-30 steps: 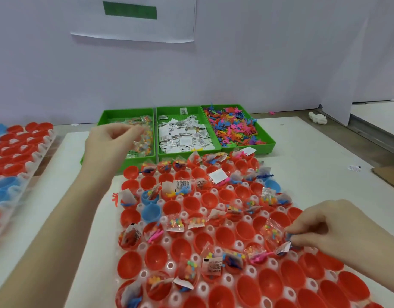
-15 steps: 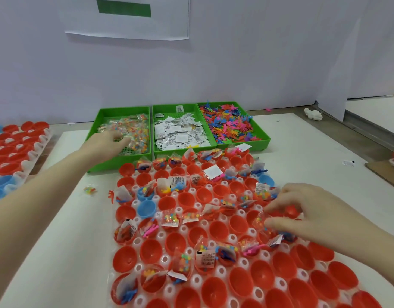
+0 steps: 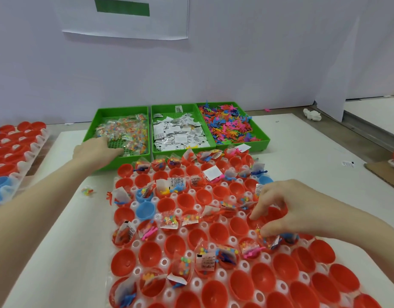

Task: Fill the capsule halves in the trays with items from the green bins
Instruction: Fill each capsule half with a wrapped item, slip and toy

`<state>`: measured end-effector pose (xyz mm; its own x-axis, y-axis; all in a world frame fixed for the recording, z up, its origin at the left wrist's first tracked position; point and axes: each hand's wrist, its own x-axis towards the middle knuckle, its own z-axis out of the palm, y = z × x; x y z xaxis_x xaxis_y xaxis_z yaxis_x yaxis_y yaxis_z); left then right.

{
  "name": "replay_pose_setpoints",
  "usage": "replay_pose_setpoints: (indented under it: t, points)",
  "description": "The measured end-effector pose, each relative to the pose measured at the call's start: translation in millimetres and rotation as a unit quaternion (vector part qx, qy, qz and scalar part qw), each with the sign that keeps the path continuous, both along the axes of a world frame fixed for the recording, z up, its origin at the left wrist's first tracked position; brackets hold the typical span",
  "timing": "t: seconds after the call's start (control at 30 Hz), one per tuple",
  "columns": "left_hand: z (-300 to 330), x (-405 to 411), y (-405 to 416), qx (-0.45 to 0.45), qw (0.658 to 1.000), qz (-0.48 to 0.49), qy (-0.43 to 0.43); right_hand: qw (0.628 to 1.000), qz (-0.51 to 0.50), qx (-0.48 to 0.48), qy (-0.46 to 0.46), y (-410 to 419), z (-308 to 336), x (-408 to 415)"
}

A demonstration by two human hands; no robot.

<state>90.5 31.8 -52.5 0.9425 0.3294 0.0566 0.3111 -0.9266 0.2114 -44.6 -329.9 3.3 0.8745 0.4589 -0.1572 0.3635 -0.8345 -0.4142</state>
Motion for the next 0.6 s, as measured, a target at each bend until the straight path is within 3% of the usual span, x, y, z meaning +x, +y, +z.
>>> replay_pose_setpoints:
  t: [0.37,0.47,0.6]
  points:
    - [-1.8,-1.9,-5.3,-0.065,0.994,0.013,-0.083,0.971,0.079,-0.228,0.008,21.6,14.4,12.4]
    - [-1.3,-2.6,-6.4,-0.068,0.994,0.008,-0.088,0.973,0.077,-0.215,0.029,21.4,16.5,14.7]
    - [-2.6,-1.7,-6.2,-0.092,0.990,-0.001,-0.109,0.988,0.060,-0.113,0.085,17.3,24.7,19.2]
